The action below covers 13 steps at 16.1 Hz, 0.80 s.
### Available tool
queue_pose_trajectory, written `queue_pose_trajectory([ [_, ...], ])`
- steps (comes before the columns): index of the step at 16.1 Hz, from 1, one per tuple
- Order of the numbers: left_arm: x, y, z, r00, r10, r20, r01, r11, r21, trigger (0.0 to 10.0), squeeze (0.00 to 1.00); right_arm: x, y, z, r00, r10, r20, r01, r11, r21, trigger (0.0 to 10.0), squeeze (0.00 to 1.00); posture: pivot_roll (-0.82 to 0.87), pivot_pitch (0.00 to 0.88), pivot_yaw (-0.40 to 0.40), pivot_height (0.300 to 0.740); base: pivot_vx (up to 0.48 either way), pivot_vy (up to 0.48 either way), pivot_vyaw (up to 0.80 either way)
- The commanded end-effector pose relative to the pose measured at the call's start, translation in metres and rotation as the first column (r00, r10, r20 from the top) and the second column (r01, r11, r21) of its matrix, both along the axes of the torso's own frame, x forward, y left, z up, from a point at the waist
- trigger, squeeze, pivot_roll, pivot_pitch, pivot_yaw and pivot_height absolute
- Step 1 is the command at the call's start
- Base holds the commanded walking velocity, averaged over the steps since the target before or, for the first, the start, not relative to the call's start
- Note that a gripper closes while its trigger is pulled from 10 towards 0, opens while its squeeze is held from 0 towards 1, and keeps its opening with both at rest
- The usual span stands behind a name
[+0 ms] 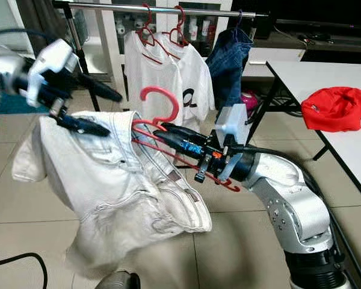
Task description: Hang hanger
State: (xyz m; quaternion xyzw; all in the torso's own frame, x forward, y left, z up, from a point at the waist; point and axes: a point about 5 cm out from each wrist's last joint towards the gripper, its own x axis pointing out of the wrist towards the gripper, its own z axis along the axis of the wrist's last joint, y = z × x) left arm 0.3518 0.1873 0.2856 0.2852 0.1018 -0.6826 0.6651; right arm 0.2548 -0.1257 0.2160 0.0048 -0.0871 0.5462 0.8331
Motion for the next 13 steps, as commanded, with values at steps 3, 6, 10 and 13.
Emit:
queue_pose_trajectory([
  [3, 0.0, -0.009, -0.01, 0.999, -0.038, -0.037, 0.039, 0.999, 0.024, 0.0, 0.0, -0.009, 0.005, 0.013, 0.996, 0.061, 0.058, -0.062, 0.998, 0.018, 10.0, 0.0, 0.0, 0.0, 0.034, 0.74, 0.0, 0.0, 0.0],
  [6, 0.002, -0.01, -0.014, 0.999, -0.042, -0.032, 0.043, 0.998, 0.053, 0.0, 0.0, -0.011, 0.007, 0.013, 0.996, 0.069, 0.057, -0.069, 0.998, 0.001, 10.0, 0.0, 0.0, 0.0, 0.035, 0.74, 0.0, 0.0, 0.0],
  [10, 0.0, -0.009, -0.023, 0.997, -0.04, -0.07, 0.047, 0.994, 0.101, 0.0, 0.0, -0.009, 0.007, 0.013, 0.996, 0.065, 0.06, -0.064, 0.998, -0.01, 10.0, 0.0, 0.0, 0.0, 0.032, 0.74, 0.0, 0.0, 0.0],
  [13, 0.0, -0.009, -0.028, 0.997, -0.048, -0.065, 0.054, 0.993, 0.107, 0.0, 0.0, -0.008, 0.007, 0.013, 0.996, 0.066, 0.058, -0.064, 0.998, -0.024, 10.0, 0.0, 0.0, 0.0, 0.022, 0.74, 0.0, 0.0, 0.0],
])
